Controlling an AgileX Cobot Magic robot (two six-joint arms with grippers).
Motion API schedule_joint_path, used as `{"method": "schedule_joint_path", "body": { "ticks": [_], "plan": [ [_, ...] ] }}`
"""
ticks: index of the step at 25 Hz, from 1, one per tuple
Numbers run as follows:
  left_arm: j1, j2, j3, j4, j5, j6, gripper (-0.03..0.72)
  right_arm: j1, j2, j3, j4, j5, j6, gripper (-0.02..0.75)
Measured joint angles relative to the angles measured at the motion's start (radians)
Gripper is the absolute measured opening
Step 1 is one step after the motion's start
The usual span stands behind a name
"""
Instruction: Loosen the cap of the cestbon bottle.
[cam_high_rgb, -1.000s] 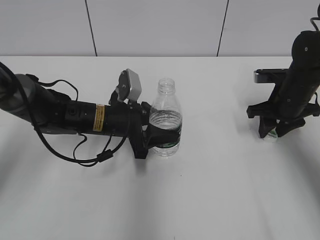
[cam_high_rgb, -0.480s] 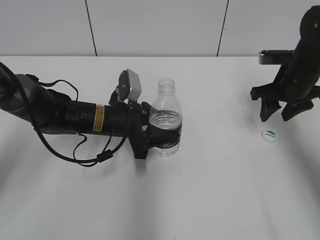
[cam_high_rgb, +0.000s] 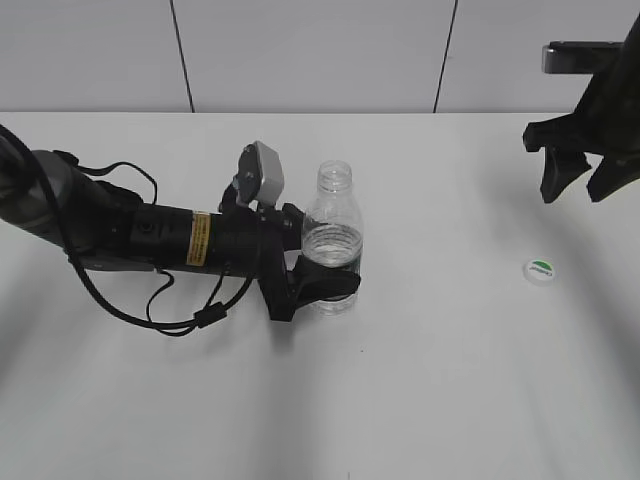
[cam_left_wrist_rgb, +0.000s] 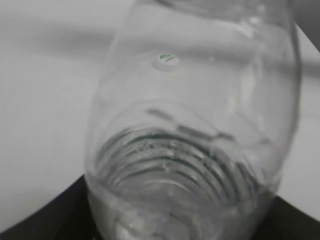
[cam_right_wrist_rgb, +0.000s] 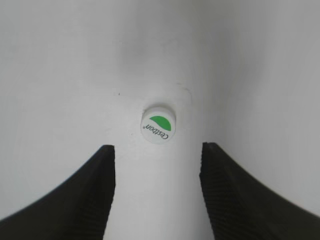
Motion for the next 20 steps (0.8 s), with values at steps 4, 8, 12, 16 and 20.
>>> {"method": "schedule_joint_path", "body": {
  "ticks": [4, 8, 12, 16, 20],
  "plan": [
    [-0.001, -0.003, 0.002, -0.011, 0.003, -0.008, 0.49, 0.0, -0.034, -0.032, 0.001, 0.032, 0.0, 0.426],
    [-0.001, -0.044, 0.004, -0.012, 0.008, -0.023, 0.494, 0.0, -0.063, -0.043, -0.001, 0.043, 0.0, 0.426],
    [-0.001, -0.117, 0.004, -0.008, 0.008, -0.07, 0.496, 0.0, -0.072, -0.046, -0.001, 0.084, 0.0, 0.426],
    [-0.001, -0.201, 0.004, -0.005, 0.008, -0.127, 0.496, 0.0, -0.072, -0.083, -0.001, 0.147, 0.0, 0.426],
    [-0.001, -0.282, 0.005, -0.005, 0.009, -0.223, 0.496, 0.0, -0.076, -0.137, -0.001, 0.201, 0.0, 0.426]
  ]
}}
